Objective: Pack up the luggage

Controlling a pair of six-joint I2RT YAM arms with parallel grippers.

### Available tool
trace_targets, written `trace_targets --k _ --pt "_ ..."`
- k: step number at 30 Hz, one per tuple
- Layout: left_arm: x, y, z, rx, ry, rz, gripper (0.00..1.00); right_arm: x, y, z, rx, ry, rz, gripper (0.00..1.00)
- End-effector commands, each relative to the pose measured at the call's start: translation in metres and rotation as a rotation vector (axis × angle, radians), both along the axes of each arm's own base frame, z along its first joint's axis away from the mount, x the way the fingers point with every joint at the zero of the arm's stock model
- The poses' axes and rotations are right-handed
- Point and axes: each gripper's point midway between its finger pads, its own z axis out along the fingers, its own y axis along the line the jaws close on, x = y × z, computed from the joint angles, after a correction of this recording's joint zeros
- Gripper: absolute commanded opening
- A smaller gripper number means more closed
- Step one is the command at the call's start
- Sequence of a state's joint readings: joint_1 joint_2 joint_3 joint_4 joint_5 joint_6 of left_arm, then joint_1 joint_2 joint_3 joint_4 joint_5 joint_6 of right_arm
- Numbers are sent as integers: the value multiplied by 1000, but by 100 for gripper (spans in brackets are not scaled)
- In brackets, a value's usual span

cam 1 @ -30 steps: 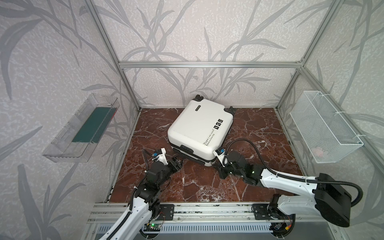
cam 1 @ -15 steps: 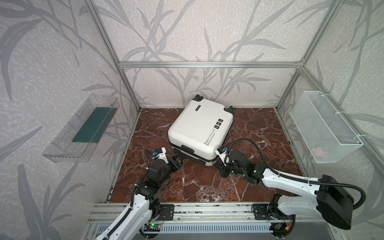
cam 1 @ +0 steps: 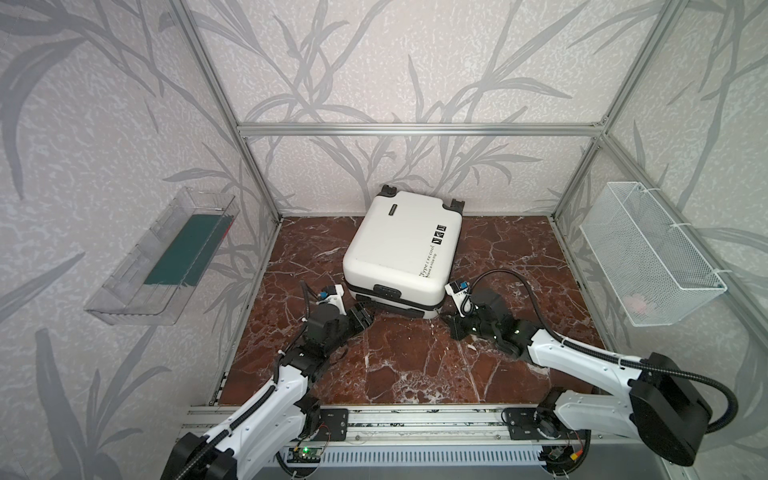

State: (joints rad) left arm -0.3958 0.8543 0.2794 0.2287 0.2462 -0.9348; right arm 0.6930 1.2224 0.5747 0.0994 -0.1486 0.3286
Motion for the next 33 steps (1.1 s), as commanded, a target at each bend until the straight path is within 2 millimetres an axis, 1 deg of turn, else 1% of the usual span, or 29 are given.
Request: trace_targets --k 1,6,9,12,16,19,24,26,28,33 --pt "11 -18 28 -29 -82 -51 66 27 -18 25 44 -68 -103 0" --pt "19 -43 32 -38 -95 -110 66 41 -43 28 63 -55 -165 0" --pt "21 -49 28 -50 -90 -123 66 45 -52 30 62 -55 -185 0" --pt "18 -43 22 -35 -84 -102 66 44 -57 31 56 -53 -190 0" --pt "15 -22 8 -14 -87 -9 65 39 -58 30 50 -45 -183 0" --pt "14 -12 -3 -4 -73 22 63 37 -59 27 46 -39 -176 0" --pt "19 -6 -17 -50 -60 33 63 34 -58 23 41 -31 -160 0" --pt "23 -3 -19 -77 -74 38 63 33 -56 23 42 -29 -150 0" --pt "29 -1 -21 -114 -65 53 60 33 -55 22 42 -25 -144 0" --pt "43 -9 -14 -167 -117 27 55 31 -52 19 40 -15 -119 0"
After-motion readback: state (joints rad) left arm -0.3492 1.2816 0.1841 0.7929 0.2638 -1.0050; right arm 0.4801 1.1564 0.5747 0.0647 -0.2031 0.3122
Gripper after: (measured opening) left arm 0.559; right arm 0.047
